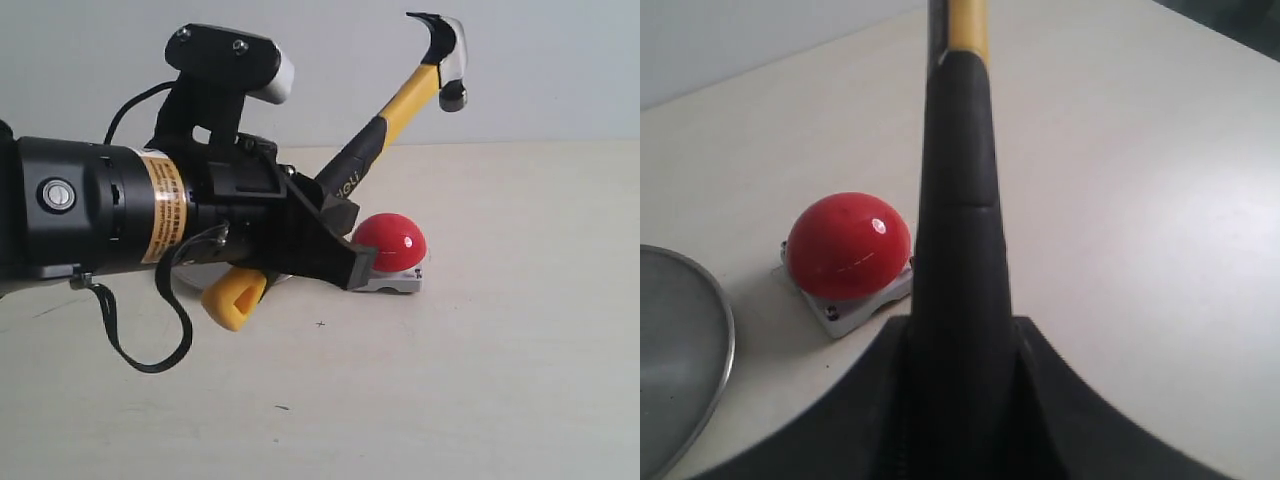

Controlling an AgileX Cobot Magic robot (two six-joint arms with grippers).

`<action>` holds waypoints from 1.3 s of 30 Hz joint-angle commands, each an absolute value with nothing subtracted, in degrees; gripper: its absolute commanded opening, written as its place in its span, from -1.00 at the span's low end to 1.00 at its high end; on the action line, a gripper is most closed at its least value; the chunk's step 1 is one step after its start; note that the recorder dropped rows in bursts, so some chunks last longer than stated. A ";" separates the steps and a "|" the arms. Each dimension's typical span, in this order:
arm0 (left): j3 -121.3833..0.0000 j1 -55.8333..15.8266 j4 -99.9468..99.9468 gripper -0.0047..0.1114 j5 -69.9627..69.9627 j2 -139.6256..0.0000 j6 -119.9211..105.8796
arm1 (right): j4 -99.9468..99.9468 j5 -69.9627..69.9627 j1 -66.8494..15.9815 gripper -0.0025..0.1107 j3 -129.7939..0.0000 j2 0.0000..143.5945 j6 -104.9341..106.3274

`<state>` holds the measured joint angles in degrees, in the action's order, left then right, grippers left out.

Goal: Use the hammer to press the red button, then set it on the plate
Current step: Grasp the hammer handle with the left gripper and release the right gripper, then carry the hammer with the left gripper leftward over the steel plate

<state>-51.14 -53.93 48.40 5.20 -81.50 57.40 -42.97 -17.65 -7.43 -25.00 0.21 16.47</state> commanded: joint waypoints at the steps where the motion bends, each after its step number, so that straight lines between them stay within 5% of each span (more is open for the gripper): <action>1: -51.72 -53.17 49.66 -0.92 0.73 -80.15 57.21 | -50.70 -8.47 -7.62 -0.96 -14.25 0.43 20.32; 6: -51.64 -52.53 51.96 -0.92 0.73 -81.48 57.05 | -50.00 0.00 -7.62 -0.96 -4.55 0.43 29.95; 18: -51.64 -52.53 53.56 -0.92 -1.81 -89.10 56.81 | -50.17 -13.44 -7.62 -0.96 -3.53 0.43 39.43; 39: -47.42 -46.28 51.82 -0.92 -3.69 -89.98 57.80 | -46.94 -13.70 -7.62 -0.96 0.00 0.43 38.99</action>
<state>-47.44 -46.30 51.80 0.93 -90.83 57.62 -47.43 -13.73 -7.43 -0.27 0.32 38.68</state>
